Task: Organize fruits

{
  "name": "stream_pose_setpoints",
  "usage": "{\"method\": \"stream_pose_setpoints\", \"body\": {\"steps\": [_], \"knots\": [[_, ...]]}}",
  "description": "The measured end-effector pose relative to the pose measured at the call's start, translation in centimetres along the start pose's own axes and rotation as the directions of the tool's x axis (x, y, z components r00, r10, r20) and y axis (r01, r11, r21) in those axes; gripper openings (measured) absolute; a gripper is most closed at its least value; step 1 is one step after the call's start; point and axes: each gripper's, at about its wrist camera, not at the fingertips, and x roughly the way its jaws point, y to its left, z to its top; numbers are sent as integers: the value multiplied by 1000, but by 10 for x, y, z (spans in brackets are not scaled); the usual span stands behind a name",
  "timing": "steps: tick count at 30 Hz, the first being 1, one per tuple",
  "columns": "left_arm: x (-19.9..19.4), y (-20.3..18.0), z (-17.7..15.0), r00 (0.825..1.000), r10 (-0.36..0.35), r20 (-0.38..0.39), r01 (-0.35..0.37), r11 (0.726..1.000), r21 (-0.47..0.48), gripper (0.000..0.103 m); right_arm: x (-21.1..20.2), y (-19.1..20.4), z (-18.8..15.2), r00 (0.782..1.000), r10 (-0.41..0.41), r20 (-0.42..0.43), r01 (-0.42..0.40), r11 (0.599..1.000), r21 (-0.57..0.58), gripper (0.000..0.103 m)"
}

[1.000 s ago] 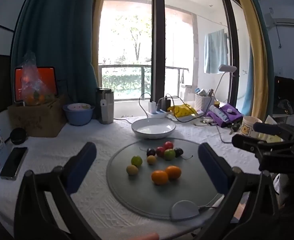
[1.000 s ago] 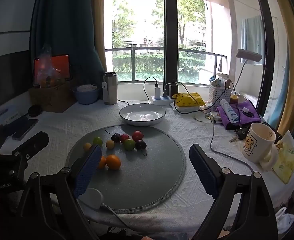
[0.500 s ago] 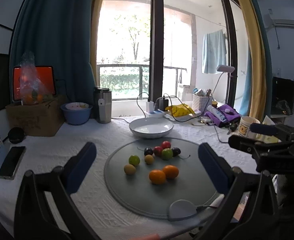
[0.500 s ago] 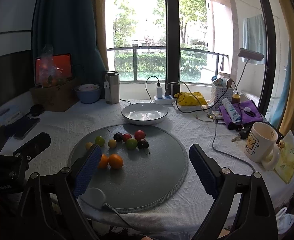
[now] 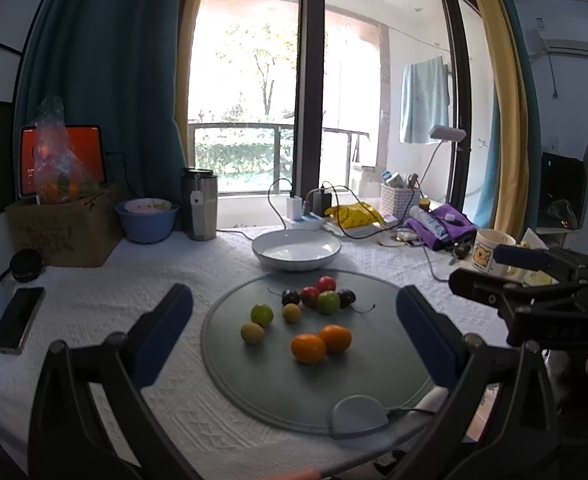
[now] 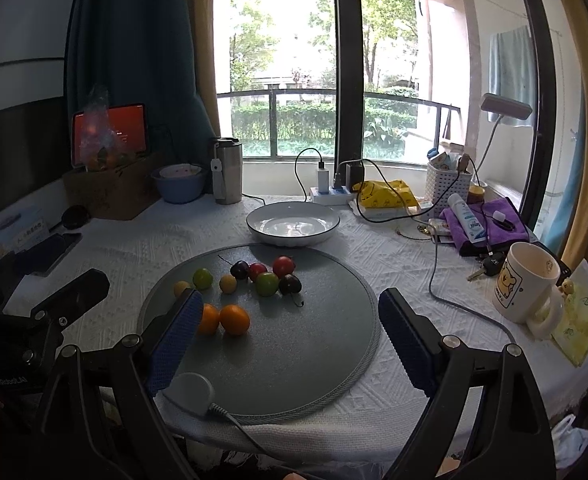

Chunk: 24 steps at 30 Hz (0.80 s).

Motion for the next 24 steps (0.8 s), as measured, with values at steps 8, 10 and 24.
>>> {"method": "stream_pose_setpoints", "body": {"steps": [8, 10, 24], "knots": [[0, 1, 0, 1000, 0, 0, 0, 1000, -1, 103, 0, 0, 0, 1000, 0, 0, 0, 1000, 0, 91], [0, 0, 0, 1000, 0, 0, 0, 1000, -2, 103, 0, 0, 0, 1000, 0, 0, 0, 1000, 0, 91], [1, 0, 1, 1000, -4, -4, 4, 1000, -10, 103, 2, 0, 1, 1000, 3, -4, -4, 1000, -5, 91]]}}
